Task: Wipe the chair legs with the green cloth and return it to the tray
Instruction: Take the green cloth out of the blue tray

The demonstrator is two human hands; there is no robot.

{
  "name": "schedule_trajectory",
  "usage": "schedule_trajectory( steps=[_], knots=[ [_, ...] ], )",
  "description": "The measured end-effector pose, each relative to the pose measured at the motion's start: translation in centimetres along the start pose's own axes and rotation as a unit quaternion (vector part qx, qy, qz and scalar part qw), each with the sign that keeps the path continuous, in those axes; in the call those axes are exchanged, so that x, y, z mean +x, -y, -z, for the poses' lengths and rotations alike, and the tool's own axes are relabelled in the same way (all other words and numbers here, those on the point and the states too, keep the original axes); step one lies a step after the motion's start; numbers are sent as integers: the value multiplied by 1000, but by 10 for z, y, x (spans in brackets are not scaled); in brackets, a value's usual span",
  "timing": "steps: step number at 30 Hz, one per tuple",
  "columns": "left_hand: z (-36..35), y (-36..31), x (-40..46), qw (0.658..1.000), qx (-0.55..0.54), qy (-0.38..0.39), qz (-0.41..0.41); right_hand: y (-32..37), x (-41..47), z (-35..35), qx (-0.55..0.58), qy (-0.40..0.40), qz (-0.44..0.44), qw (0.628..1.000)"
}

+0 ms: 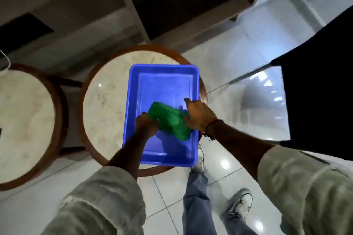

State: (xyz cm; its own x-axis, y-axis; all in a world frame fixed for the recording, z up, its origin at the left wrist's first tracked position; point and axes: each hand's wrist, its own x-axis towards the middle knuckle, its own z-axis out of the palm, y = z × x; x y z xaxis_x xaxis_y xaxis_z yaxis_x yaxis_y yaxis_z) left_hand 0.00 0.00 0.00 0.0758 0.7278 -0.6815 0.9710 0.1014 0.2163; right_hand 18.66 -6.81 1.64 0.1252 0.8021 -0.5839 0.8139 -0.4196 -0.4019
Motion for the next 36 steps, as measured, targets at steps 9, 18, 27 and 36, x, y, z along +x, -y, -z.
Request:
schedule_trajectory(
  steps=[9,18,27,36],
  knots=[
    [-38,21,69,999,30,-14,-22,12,56,-73,-99,67,2,993],
    [-15,30,67,994,-92,46,-25,8,64,-71,125,150,-104,975],
    [18,-53,-32,943,-279,134,-121,-41,-38,2,371,76,-217,900],
    [-89,-208,-172,920,-62,248,-297,-188,-232,-13,656,-94,-380,646]
  ],
)
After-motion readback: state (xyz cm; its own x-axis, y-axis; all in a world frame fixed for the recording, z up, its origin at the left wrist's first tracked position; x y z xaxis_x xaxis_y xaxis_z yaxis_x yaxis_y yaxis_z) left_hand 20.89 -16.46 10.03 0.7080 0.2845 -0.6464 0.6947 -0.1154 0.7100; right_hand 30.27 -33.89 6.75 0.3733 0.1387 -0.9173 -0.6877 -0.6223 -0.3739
